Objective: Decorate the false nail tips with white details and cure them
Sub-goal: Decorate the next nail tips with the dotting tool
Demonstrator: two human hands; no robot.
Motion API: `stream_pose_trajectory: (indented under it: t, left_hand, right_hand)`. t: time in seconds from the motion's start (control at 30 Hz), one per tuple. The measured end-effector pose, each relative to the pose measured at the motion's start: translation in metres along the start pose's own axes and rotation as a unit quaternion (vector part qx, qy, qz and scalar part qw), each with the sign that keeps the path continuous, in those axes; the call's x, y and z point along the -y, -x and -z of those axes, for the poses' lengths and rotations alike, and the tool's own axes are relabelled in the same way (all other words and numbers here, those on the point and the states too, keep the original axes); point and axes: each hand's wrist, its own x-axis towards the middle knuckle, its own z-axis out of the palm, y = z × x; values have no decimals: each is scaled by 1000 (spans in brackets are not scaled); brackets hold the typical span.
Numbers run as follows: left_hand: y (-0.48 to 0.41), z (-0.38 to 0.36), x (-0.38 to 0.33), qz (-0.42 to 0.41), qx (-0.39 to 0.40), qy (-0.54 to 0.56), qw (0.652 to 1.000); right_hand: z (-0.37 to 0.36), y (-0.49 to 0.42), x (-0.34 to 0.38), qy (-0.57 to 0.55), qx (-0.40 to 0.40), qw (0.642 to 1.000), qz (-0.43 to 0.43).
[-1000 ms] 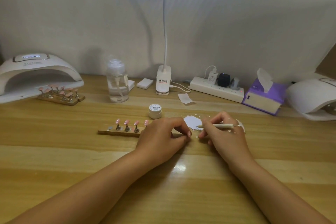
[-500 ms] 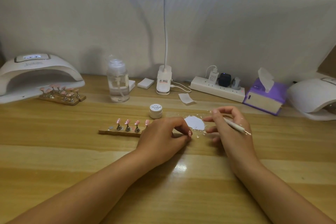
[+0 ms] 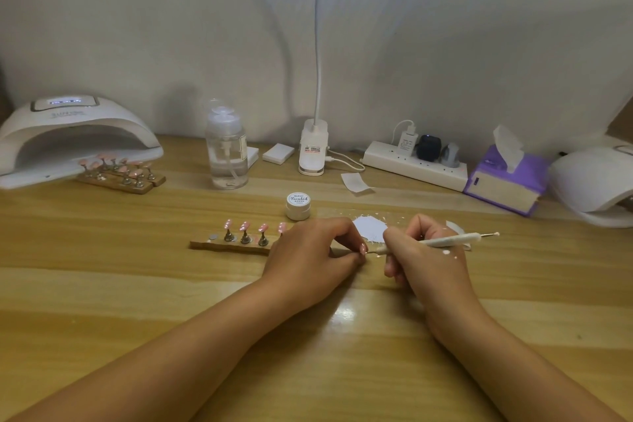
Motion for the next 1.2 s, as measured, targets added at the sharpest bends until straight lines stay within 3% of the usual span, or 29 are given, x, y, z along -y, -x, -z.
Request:
stream_pose_trajectory:
  t: [0.8, 0.97, 1.1, 1.2]
  left_hand:
    - [0, 1, -2, 8, 2, 4, 1000]
    - [1, 1, -2, 6, 4, 9, 1000]
    - [0, 1, -2, 5, 8, 7, 1000]
    - [0, 0, -2, 7, 5, 9, 1000]
  right_hand:
    - [0, -2, -5, 20, 4, 1000, 11]
    - [3, -3, -2, -29, -36, 998, 42]
    - [10, -9, 1, 34, -42, 994, 96]
    - [15, -18, -1, 68, -41, 993, 86]
